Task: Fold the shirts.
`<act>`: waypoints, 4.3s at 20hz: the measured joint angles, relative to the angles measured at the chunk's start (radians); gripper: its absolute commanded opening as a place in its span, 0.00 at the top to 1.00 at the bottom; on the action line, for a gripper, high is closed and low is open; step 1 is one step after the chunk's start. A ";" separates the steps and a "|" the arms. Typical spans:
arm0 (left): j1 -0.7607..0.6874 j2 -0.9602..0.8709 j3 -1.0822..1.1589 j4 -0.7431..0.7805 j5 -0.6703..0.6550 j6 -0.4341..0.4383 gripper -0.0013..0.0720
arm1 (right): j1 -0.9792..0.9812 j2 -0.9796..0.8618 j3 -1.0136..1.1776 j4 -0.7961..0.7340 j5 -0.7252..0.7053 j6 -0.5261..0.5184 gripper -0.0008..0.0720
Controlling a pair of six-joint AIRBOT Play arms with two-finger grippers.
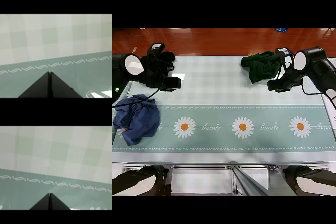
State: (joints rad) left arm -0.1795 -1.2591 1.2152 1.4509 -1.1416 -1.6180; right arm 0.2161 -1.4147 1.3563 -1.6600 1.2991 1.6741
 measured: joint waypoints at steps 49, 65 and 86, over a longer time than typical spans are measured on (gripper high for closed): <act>0.208 0.468 -0.258 -0.169 0.007 0.116 0.52 | 0.034 0.163 0.672 0.290 -0.149 -0.245 0.95; 0.183 0.478 -0.500 -0.448 0.048 0.193 0.51 | 0.488 0.097 -0.156 0.379 -0.493 0.056 0.42; 0.068 -0.125 -0.583 -1.007 0.179 0.505 0.95 | -0.682 0.725 -0.966 0.723 -0.151 -0.240 0.43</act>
State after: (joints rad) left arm -0.1112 -1.3842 0.6327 0.4438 -0.9627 -1.1130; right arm -0.4664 -0.6895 0.3908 -0.9371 1.1484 1.4342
